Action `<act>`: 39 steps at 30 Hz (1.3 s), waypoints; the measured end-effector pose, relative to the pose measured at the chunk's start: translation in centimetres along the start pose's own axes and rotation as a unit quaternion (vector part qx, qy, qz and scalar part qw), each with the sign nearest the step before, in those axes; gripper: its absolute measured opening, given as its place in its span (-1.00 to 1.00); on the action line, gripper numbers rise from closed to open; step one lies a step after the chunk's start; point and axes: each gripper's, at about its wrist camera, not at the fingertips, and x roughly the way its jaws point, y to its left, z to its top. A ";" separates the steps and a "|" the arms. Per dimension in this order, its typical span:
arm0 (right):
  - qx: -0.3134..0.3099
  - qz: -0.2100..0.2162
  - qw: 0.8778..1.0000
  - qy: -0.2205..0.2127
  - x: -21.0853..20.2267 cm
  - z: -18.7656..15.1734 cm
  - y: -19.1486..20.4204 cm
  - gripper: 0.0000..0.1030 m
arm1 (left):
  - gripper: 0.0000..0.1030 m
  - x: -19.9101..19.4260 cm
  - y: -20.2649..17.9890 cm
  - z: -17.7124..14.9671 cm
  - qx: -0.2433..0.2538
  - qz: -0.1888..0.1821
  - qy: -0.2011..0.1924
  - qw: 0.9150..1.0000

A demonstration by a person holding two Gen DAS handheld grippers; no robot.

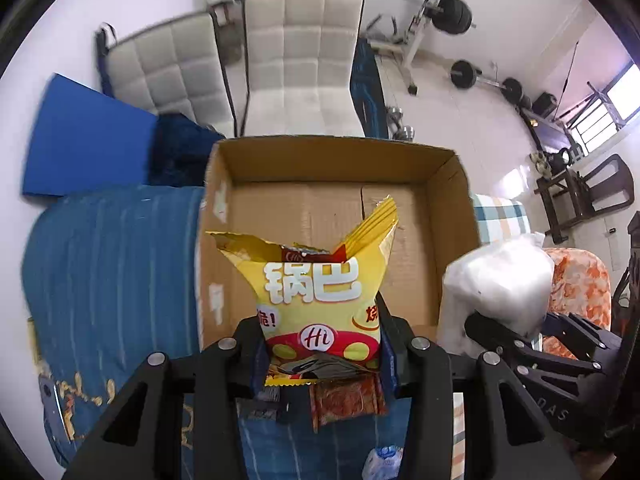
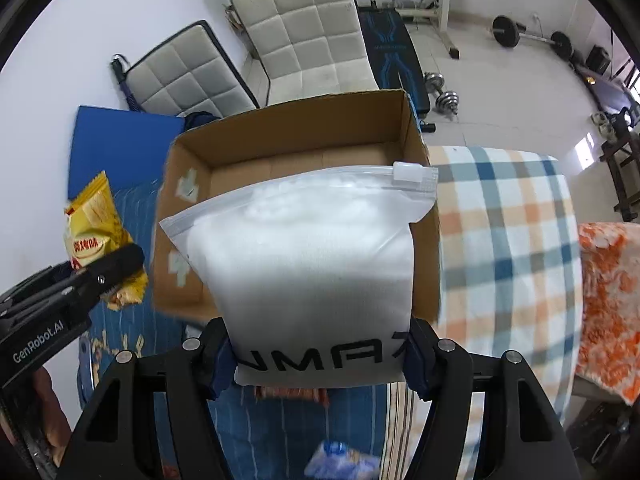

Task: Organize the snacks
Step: 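Carry both bags into the cardboard box and open both tools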

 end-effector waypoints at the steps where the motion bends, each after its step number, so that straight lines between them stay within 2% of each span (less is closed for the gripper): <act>1: -0.002 -0.003 1.000 0.004 1.1 1.2 -0.2 0.33 | -0.22 1.3 0.0 1.1 0.005 -0.005 0.015 1.000; 5: 0.011 -0.004 1.000 0.029 5.8 5.2 -1.6 0.34 | -0.22 6.7 -0.1 4.4 0.008 -0.023 0.064 0.998; 10: 0.012 -0.009 0.998 0.059 11.4 8.6 -2.1 0.34 | -0.22 12.6 -0.1 7.1 0.012 -0.054 0.122 0.991; 17: 0.004 -0.025 0.996 0.087 16.7 10.6 -1.9 0.35 | -0.21 17.8 -0.1 9.3 0.044 -0.044 0.172 0.983; 22: 0.003 -0.036 0.995 0.092 18.8 11.4 -1.6 0.36 | -0.21 19.7 0.0 9.9 0.045 -0.040 0.188 0.980; 30: 0.007 -0.055 0.993 0.099 21.0 11.8 -2.2 0.41 | -0.19 21.0 0.3 9.9 0.015 -0.042 0.203 0.978; 34: 0.007 -0.050 0.994 0.101 21.5 11.9 -2.4 0.50 | 0.12 21.6 0.4 10.0 0.003 -0.034 0.214 0.976; 35: 0.006 -0.048 0.994 0.100 21.4 12.0 -2.5 0.54 | 0.13 21.6 0.4 10.2 0.002 -0.029 0.214 0.977; 39: 0.006 -0.037 0.995 0.093 20.5 11.9 -2.6 0.64 | 0.38 20.3 0.4 10.5 0.005 -0.009 0.195 0.981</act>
